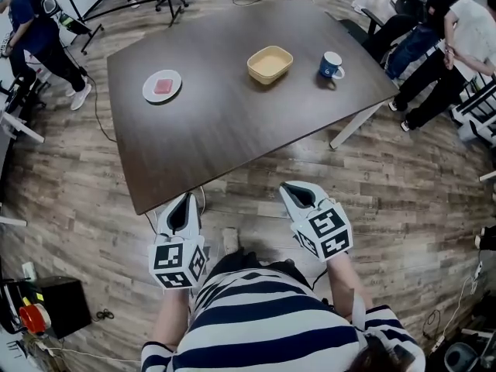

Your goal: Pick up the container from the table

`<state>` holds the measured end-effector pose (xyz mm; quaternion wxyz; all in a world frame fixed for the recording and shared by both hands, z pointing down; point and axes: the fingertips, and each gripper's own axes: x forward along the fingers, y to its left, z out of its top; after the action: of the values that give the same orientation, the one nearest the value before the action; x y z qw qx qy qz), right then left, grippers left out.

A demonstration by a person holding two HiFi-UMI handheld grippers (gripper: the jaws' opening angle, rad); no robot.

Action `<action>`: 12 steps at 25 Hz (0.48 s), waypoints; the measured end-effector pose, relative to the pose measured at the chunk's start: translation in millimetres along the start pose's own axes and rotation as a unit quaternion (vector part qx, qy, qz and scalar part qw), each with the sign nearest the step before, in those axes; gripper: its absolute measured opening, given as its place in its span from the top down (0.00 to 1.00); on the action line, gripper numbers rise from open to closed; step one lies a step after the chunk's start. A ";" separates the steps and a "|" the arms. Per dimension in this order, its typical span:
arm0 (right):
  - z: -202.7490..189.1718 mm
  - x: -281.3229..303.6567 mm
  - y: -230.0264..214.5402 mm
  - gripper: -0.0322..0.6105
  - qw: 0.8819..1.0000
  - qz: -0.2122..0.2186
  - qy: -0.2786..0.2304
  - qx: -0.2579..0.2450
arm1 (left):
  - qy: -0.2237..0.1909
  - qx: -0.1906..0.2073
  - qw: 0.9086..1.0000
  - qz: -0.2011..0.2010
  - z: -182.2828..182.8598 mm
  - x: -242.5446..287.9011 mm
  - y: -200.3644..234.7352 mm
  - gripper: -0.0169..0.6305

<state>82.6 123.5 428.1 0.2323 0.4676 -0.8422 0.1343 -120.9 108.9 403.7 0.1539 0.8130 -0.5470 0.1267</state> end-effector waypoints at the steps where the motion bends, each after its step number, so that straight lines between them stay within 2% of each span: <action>1: 5.3 7.6 -1.2 0.96 1.000 0.000 0.001 0.001 | 0.003 -0.001 1.000 -0.003 1.4 6.2 5.3 0.97; 12: 43.8 82.8 -4.8 0.96 1.000 0.001 0.017 -0.005 | 0.018 -0.001 0.999 -0.027 15.9 60.9 59.8 0.97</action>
<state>37.4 41.4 433.4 0.2485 0.4633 -0.8393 0.1385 -153.4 29.8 418.5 0.1677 0.8248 -0.5225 0.1365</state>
